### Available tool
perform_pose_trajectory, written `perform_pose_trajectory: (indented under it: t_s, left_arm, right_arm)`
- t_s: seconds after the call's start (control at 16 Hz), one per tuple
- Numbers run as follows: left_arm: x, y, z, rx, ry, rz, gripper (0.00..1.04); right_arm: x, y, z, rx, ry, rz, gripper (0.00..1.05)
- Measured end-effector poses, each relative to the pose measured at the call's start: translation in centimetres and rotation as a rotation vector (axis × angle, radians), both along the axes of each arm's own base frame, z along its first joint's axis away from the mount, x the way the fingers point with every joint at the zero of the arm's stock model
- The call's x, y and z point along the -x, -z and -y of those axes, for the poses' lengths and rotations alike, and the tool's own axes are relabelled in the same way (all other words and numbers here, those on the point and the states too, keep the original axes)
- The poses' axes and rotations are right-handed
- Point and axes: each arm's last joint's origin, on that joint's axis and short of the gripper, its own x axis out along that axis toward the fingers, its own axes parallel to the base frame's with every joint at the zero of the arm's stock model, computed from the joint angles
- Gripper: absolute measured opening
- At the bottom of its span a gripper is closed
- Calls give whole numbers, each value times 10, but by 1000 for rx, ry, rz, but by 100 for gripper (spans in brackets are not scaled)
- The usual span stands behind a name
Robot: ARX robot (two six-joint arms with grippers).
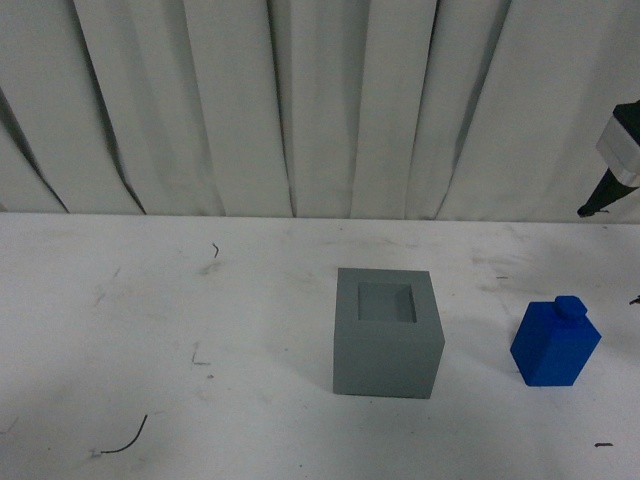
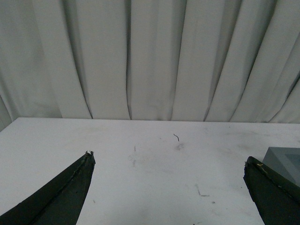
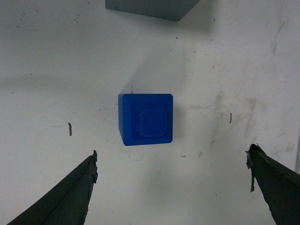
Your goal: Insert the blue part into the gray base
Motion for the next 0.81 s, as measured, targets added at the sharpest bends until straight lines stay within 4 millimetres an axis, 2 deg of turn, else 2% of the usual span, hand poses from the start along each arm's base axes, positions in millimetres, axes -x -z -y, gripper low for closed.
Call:
perform_pose_trajectory:
  t_s: [0.38,0.62,0.81]
  left_arm:
    - [0,0,0,0,0,0,98]
    - [0,0,0,0,0,0,98]
    - [0,0,0,0,0,0,98]
  right_arm:
    - [-9,34,-5,80,-8,-102,98]
    - [-11,39,-5,80,-9,-107,98]
    - [-15,51,-7,81,-14,-122,98]
